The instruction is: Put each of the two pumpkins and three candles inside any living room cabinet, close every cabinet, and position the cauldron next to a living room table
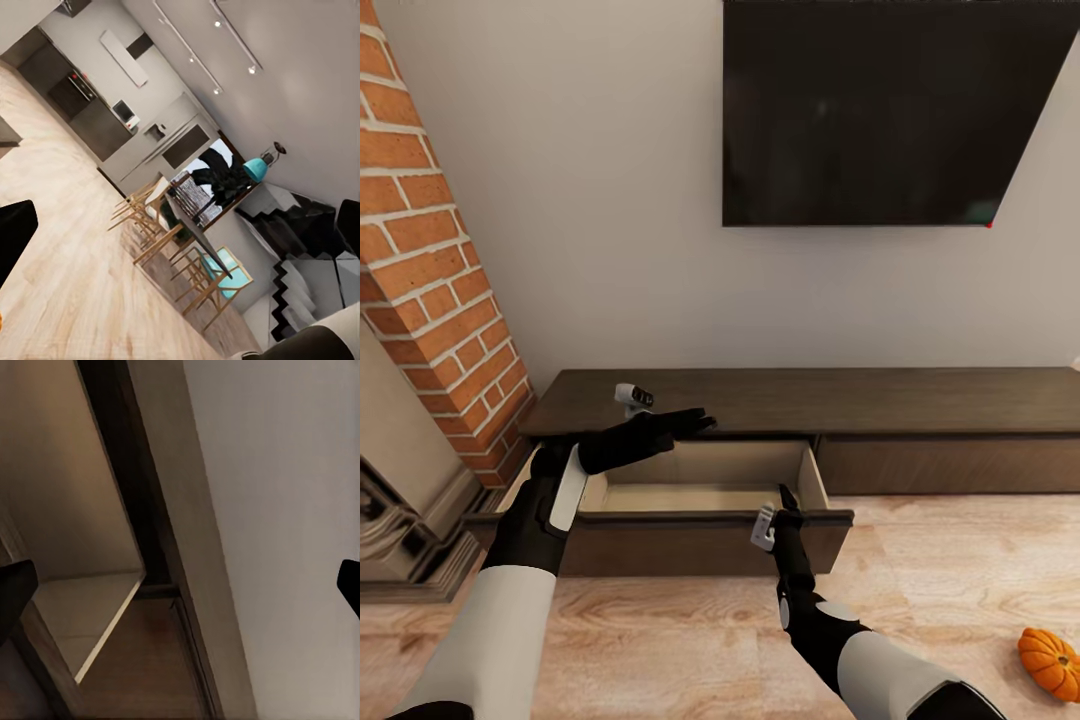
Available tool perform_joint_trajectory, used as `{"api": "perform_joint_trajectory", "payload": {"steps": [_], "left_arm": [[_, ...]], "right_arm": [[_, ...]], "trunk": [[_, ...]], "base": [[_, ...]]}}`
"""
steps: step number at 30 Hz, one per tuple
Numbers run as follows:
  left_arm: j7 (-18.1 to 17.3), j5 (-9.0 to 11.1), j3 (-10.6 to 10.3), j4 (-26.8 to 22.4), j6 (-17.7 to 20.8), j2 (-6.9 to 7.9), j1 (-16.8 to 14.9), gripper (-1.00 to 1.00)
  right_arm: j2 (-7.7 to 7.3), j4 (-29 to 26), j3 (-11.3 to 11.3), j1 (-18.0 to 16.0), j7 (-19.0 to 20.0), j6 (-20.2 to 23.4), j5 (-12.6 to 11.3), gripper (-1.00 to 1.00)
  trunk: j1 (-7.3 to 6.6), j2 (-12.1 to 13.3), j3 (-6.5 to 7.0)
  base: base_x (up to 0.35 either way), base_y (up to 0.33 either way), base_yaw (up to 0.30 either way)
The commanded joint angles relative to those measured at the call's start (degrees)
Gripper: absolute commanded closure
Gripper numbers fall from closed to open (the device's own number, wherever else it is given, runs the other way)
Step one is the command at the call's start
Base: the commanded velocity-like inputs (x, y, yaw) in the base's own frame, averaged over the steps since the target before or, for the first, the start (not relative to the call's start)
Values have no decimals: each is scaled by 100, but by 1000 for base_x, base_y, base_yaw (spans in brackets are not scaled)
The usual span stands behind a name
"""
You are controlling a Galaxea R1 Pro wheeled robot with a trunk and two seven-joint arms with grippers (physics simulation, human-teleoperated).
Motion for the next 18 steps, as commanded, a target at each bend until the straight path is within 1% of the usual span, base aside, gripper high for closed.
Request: {"api": "perform_joint_trajectory", "payload": {"steps": [1, 2, 3, 4, 5, 6, 7, 8, 9, 10, 11, 13, 14, 15, 16, 17, 18], "left_arm": [[7, -29, -13, 203, -4, -9, 0, -100], [11, -40, -14, 330, -7, -7, 0, -100], [15, -43, -14, 371, -8, -7, 0, -100], [284, -51, -51, 428, -5, -5, 0, -100], [442, -46, -109, 431, -3, 0, 0, -100], [538, -43, -143, 423, -2, 6, 0, -100], [580, -42, -156, 415, -2, 10, 0, -100], [643, -41, -174, 406, -1, 19, 0, -100], [700, -42, -190, 418, -1, 32, 0, -100], [720, -44, -197, 423, -1, 44, 10, -100], [730, -42, -200, 417, 1, 77, 40, -100], [731, -32, -205, 382, 4, 216, 118, -100], [727, -30, -205, 376, 3, 254, 132, -100], [723, -24, -206, 375, 2, 325, 157, -100], [723, -21, -206, 378, 1, 355, 168, -100], [722, -20, -204, 385, 1, 405, 187, -100], [723, -24, -203, 388, 0, 425, 195, -100]], "right_arm": [[36, -55, -330, 54, 34, -4, -240, -100], [38, -66, -570, 55, 125, -5, -596, -100], [35, -69, -640, 55, 254, -5, -773, -100], [-10, -199, -798, 55, 1500, -6, -1148, -100], [-16, -386, -864, 55, 1936, -3, -1193, -100], [-26, -548, -950, 55, 2197, 2, -1241, -100], [-39, -634, -1001, 55, 2320, 9, -1272, -100], [-71, -803, -1118, 55, 2553, 31, -1349, -100], [-122, -1036, -1308, 55, 2911, 63, -1494, -100], [-153, -1172, -1441, 55, 3173, 78, -1609, -100], [-182, -1292, -1577, 55, 3462, 89, -1725, -100], [-217, -1529, -1841, 55, 4068, 125, -1891, -100], [-223, -1593, -1901, 55, 4207, 142, -1915, -100], [-235, -1723, -2006, 55, 4460, 194, -1950, -100], [-239, -1787, -2052, 55, 4575, 229, -1963, -100], [-248, -1907, -2132, 55, 4781, 318, -1982, -100], [-253, -1963, -2163, 55, 4874, 370, -1990, -100]], "trunk": [[-23, 42, 19], [-45, 82, 36], [-66, 122, 54], [-88, 162, 72], [-110, 202, 90], [-132, 242, 108], [-154, 282, 126], [-176, 322, 144], [-198, 362, 162], [-220, 403, 180], [-242, 443, 198], [-286, 523, 234], [-308, 563, 252], [-330, 603, 270], [-352, 643, 288], [-374, 683, 306], [-396, 723, 324]], "base": [[0, 0, 0], [0, 0, 0], [0, 0, 0], [0, 0, 0], [0, 0, 0], [0, 0, 0], [0, 0, 0], [0, 0, 0], [0, 0, 0], [0, 0, 0], [0, 0, 0], [0, 0, 0], [0, 0, 0], [0, 0, 0], [0, 0, 0], [0, 0, 0], [0, 0, 0]]}}
